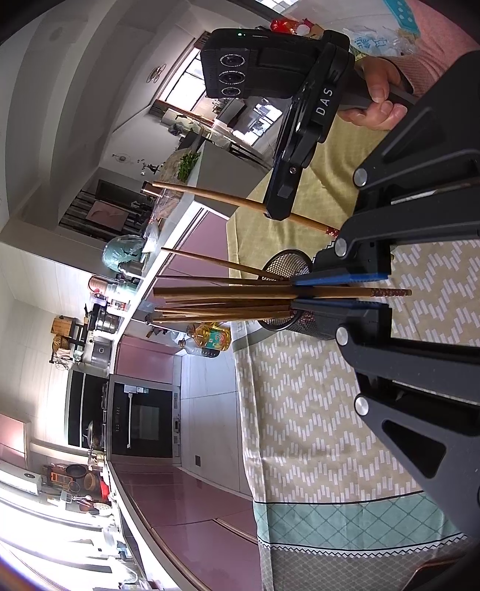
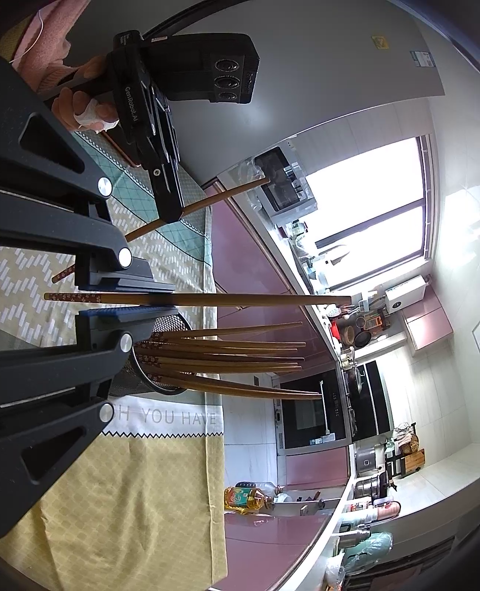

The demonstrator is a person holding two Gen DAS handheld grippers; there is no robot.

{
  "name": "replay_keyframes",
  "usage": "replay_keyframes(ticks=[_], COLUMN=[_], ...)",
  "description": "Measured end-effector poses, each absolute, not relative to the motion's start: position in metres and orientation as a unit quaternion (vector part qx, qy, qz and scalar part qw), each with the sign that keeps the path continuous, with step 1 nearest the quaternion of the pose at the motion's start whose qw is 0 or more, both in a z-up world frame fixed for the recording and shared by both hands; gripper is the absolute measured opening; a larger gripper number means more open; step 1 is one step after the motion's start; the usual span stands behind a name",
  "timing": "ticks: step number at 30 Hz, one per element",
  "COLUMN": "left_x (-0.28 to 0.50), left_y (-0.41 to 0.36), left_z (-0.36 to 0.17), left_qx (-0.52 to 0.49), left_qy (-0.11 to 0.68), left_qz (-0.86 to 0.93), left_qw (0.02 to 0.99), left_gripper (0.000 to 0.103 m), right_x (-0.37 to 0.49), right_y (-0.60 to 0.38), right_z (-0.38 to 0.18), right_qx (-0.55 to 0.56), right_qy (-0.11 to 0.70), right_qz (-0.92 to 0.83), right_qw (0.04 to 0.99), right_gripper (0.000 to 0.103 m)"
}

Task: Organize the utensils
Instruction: 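Carry the left gripper's chopstick over the mesh cup while the right gripper follows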

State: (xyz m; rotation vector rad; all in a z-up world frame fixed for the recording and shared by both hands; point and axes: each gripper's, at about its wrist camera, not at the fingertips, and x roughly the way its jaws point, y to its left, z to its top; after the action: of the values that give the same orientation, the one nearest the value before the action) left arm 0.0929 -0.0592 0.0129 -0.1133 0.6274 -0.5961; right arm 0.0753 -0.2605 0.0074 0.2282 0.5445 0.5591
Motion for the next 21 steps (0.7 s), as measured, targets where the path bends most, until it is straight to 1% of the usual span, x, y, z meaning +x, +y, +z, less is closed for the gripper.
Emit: replay_keyframes(ticks=[21], left_x=[0.0935], left_y=[-0.0675], left_z=[0.0173], left_qx=[-0.043], left_qy=[0.299], left_qz=[-0.292], left_qw=[0.907], left_gripper=[0.008], right_x=[0.0766], right_y=[-0.2620], right_z=[0.0137], right_qx=[0.109], right_qy=[0.258], right_qz=[0.274], right_qw=[0.920], right_gripper=[0.005])
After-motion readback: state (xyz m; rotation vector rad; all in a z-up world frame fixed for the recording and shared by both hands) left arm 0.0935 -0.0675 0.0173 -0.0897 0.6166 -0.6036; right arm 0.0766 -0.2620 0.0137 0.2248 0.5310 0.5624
